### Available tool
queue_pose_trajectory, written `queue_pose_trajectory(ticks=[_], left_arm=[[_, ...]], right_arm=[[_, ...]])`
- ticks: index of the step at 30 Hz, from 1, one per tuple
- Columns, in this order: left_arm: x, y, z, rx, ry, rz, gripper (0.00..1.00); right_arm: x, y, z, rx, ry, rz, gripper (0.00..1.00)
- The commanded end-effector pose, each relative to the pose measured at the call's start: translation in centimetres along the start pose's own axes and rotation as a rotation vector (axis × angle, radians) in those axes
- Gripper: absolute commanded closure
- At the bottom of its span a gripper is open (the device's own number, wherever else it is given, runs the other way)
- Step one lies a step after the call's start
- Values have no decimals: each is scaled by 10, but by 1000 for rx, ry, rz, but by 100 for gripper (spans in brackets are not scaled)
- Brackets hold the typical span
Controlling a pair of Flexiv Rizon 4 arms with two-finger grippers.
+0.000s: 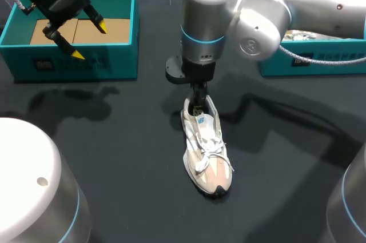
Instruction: Take the shoe out of the shoebox, open the shoe tongue, remove and reinsert the insole, then place the shoe into the shoebox
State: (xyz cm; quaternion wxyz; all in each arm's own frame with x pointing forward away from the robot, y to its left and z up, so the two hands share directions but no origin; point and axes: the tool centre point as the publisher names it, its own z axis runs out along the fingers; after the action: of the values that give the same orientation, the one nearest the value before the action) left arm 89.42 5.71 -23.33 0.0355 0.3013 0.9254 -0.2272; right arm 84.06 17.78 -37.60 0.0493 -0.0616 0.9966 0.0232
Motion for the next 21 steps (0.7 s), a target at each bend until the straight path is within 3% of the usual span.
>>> queue_pose_trajectory(ticks=[1, 10, 13, 21], left_arm=[[0, 0, 0, -1, 2, 1, 0], [0, 0, 0, -1, 2, 1, 0], [0, 0, 0, -1, 2, 1, 0], [0, 0, 0, -1, 2, 1, 0]], right_arm=[[-2, 2, 6, -1, 7, -2, 38], [0, 3, 7, 2, 7, -9, 70], [2, 2, 6, -6, -1, -8, 100], [6, -1, -13, 14, -21, 8, 100]])
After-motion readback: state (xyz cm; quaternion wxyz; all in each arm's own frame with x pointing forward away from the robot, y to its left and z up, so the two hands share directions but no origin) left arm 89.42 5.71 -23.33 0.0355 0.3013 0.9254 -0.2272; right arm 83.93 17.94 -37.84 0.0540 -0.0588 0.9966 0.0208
